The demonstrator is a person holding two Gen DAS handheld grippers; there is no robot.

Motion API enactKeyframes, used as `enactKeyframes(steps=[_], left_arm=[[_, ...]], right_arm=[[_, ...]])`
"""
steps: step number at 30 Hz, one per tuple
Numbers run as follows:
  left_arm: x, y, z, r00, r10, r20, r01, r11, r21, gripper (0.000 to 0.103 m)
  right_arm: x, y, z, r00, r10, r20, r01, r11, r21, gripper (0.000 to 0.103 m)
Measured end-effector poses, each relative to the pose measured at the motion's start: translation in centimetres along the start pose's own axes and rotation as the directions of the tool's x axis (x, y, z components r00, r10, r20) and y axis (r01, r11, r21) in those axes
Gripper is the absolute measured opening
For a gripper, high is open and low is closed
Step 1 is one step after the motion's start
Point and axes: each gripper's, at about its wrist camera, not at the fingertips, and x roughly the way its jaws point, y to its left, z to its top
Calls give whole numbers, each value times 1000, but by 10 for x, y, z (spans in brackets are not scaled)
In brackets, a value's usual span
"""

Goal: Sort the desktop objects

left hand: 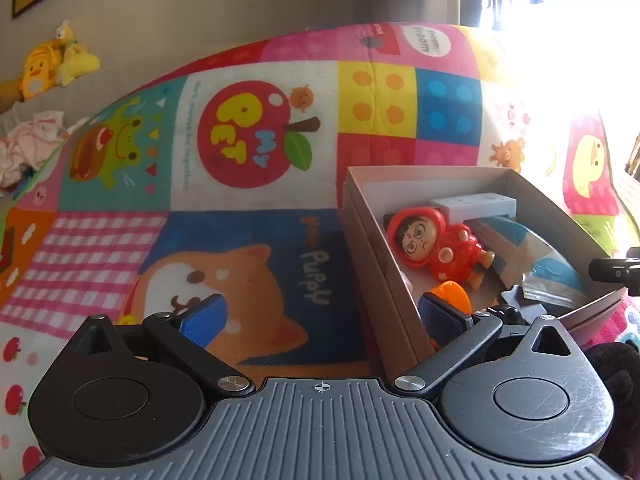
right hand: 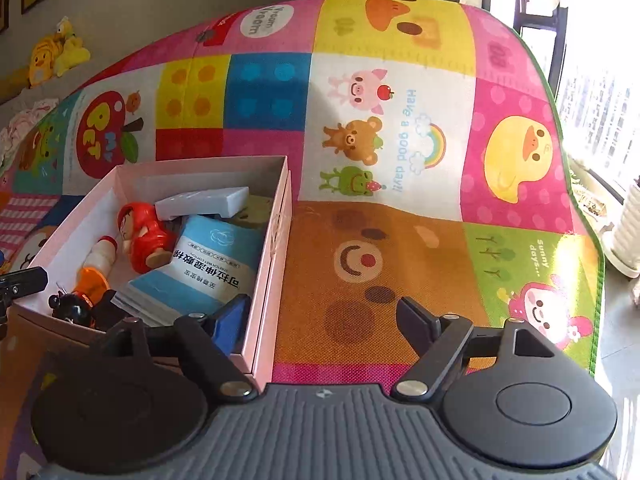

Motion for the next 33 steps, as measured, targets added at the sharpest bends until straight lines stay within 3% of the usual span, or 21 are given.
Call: enactKeyframes(steps=[6,10,13,17,21,24,28,33], left_arm=[[-14,-5,-4,999,46,19,-48,991,126,103],[-43,0,-20,1000,31,-6,-30,985,169,103],[-71,10,-39,1000,13,-16,-10,984,176,103],[-92,20,-52,1000,-12,-13,13,993,115,103],[-114,30,-51,995,-103,12,102,992,68,103],[-123,26,-57,982,-191,-15,191,977,99,103],[-115,0,-78,980,-185,-78,198,958,206,103],[-90,-9,-82,981,-159,-115,180,964,197,103]], right_arm=[[-18,1,-13,998,52,-27,-53,998,-35,83],[-37,3,-28,991,116,-61,-119,992,-48,86],[-57,10,-46,984,166,-66,-172,980,-98,92],[-78,18,-57,980,193,-43,-197,969,-150,92],[-103,6,-54,967,257,1,-254,956,-149,92],[-121,1,-60,946,323,2,-318,932,-173,97],[-115,12,-71,954,298,-38,-299,928,-222,98],[-80,26,-75,957,250,-147,-279,929,-241,98]])
